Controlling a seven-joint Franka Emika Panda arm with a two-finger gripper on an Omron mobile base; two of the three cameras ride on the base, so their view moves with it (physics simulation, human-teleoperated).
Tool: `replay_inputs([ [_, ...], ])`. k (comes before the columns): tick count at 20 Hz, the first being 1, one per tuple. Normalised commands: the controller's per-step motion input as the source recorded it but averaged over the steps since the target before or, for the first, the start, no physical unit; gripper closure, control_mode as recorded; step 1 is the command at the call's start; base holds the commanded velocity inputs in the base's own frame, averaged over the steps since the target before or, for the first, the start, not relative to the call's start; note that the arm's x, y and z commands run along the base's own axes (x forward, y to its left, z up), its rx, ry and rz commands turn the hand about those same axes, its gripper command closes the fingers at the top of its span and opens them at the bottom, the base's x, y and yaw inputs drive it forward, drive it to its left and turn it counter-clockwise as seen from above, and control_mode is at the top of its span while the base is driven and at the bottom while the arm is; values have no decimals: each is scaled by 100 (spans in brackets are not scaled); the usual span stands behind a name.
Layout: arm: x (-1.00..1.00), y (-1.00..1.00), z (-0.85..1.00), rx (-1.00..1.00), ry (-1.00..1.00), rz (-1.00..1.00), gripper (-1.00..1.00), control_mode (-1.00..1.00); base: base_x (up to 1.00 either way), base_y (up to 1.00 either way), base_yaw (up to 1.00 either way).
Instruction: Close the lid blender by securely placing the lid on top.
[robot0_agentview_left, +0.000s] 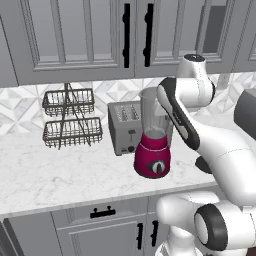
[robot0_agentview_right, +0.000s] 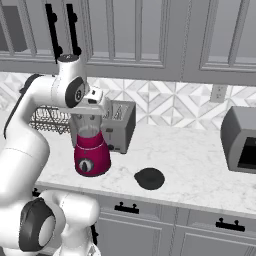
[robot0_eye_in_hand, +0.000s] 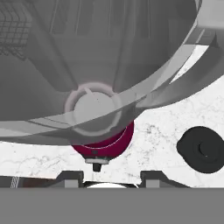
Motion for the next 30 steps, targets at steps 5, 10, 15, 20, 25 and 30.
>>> replay_inputs([
  [5,-43,-2,-6,0,-7,-1,-100,-100,0,0,0],
  [10,-49,-86,-48,14,-7,-6,-100,-100,0,0,0],
  [15,-14,-100,-58,30,3,-8,-100,-100,0,0,0],
  [20,0,-75,-52,4,10,-1,-100,-100,0,0,0],
  [25,19,-60,-49,1,30,-1,-100,-100,0,0,0],
  [30,22,-60,-49,1,29,-4,-100,-100,0,0,0],
])
